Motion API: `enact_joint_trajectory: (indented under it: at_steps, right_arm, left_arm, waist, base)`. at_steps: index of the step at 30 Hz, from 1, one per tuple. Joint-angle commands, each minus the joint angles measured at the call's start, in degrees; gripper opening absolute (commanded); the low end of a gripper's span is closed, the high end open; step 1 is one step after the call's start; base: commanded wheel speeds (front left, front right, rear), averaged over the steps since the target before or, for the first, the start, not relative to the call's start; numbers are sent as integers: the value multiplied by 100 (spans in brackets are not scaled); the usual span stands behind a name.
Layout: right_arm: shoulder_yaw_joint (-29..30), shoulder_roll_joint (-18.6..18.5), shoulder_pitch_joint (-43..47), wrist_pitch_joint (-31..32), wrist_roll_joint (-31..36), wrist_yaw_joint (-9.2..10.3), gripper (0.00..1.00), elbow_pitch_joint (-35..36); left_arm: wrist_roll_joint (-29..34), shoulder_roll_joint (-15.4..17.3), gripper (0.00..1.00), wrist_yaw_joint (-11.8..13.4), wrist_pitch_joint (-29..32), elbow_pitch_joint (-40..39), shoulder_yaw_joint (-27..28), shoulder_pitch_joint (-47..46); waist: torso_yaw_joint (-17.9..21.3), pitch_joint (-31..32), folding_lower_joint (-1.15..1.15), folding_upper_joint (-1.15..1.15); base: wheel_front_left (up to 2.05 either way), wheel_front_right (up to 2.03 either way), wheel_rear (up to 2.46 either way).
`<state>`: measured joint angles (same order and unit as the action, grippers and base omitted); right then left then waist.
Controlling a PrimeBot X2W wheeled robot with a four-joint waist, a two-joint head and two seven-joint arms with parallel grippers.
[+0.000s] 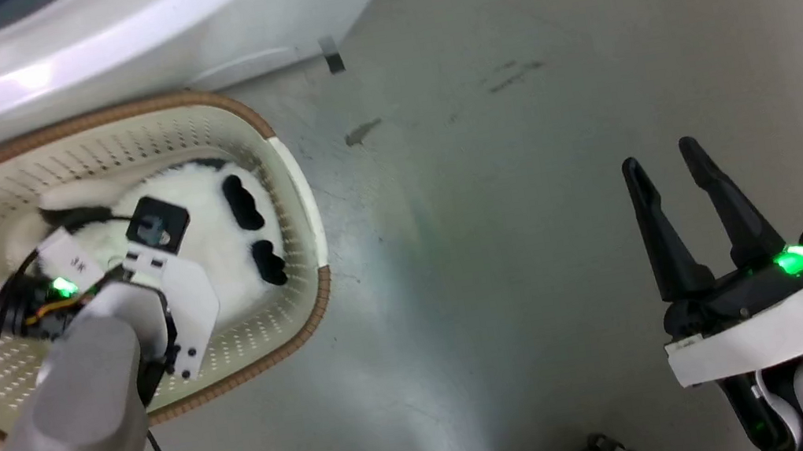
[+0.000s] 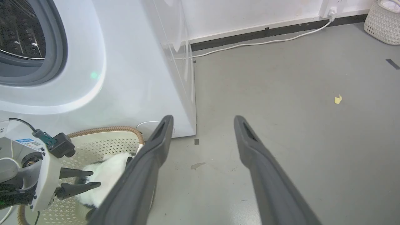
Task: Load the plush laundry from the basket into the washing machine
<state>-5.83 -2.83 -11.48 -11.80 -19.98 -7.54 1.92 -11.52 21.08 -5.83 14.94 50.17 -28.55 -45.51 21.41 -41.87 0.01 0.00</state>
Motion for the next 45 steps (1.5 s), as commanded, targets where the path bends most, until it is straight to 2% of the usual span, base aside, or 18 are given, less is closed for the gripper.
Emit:
enact_joint_trajectory:
  at_steps: [1, 16, 17, 18, 22, 28, 36, 45]
  right_arm:
    - [-13, -4, -123, -63, -63, 4, 100, 43]
    - [-78, -4, -214, -243, -439, 5, 100, 140]
    - [-94, -5, -231, -255, -470, 5, 100, 123]
    - [-117, -5, -250, -267, -500, 5, 100, 106]
    - [-167, -5, -335, -314, -588, 5, 100, 95]
    - [-208, -5, -465, -319, -512, 5, 100, 22]
    - [9, -5, -374, -319, -47, 5, 100, -120]
    - [258, -5, -33, -319, 392, 5, 100, -192]
  left_arm:
    - [14, 54, 100, -33, 28, 109, -89, -190]
    - [-233, 322, 100, -74, 284, 1209, -734, -1095]
    - [-252, 352, 65, -78, 259, 1279, -767, -1127]
    - [-291, 379, 0, -79, 217, 1346, -780, -1154]
    - [-368, 497, 0, -108, 166, 1617, -935, -1252]
    - [-515, 575, 0, 6, -187, 1667, -848, -1153]
    - [-756, 209, 0, 95, -896, 1660, -754, -765]
    - [-987, -313, 0, 212, -2116, 1612, -682, -124]
  waist:
    - [66, -103, -1, 0]
    - [411, -795, -1, 0]
    - [445, -820, -1, 0]
    - [483, -836, -1, 0]
    - [618, -885, -1, 0]
    - [705, -618, -1, 0]
    - [291, 283, -1, 0]
    - [-280, 1558, -1, 0]
  base:
    - [0, 0, 0]
    - [0, 0, 0]
    - [0, 0, 0]
    - [0, 0, 0]
    - [0, 0, 0]
    - [0, 0, 0]
    - [0, 0, 0]
    - [0, 0, 0]
